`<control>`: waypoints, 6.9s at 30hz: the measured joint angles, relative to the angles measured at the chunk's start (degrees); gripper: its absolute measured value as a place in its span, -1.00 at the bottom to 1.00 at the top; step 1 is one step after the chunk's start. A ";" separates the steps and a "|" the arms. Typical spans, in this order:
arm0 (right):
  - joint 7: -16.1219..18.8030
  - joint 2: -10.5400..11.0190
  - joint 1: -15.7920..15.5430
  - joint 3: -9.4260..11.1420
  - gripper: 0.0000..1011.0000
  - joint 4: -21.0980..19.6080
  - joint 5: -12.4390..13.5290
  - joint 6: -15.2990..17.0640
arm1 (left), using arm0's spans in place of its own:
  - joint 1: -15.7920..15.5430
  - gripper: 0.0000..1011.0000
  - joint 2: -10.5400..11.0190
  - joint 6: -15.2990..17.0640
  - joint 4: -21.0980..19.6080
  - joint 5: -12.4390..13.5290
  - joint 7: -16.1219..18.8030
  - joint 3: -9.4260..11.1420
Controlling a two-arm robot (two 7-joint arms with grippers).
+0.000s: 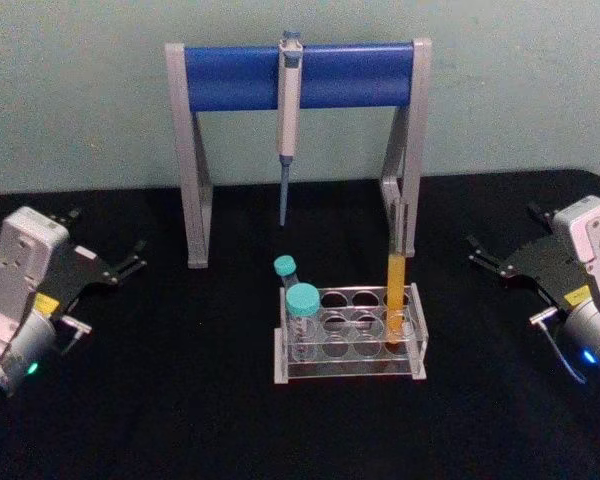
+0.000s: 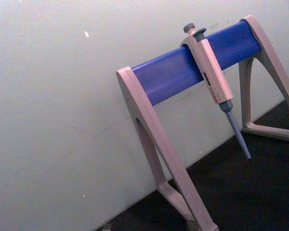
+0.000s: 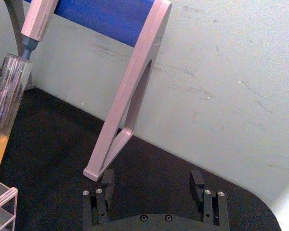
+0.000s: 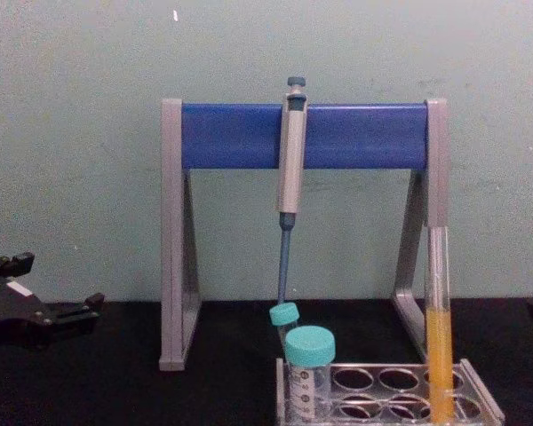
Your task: Pick up the test tube from the test tube rack, shake it, then place it back into the test tube rack.
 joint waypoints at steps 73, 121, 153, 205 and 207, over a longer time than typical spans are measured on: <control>-0.01 0.05 0.02 0.00 0.98 0.00 -0.01 0.01 | 0.00 0.98 0.00 0.00 0.00 0.00 0.00 0.00; 17.32 -5.56 -5.14 4.35 0.98 -10.34 14.14 9.81 | 0.00 0.98 0.00 0.00 0.00 0.00 0.00 0.00; 22.90 -9.27 0.51 4.27 0.98 -3.54 12.96 14.10 | 0.00 0.98 0.00 0.00 0.00 0.00 0.00 0.00; 23.80 -9.94 -0.61 4.26 -0.55 -4.70 10.34 9.59 | 0.00 0.98 0.00 0.00 0.00 0.00 0.00 0.00; 23.83 -10.06 -0.91 4.39 -0.55 -4.84 10.00 8.94 | 0.00 0.98 0.00 0.00 0.00 0.00 0.00 0.00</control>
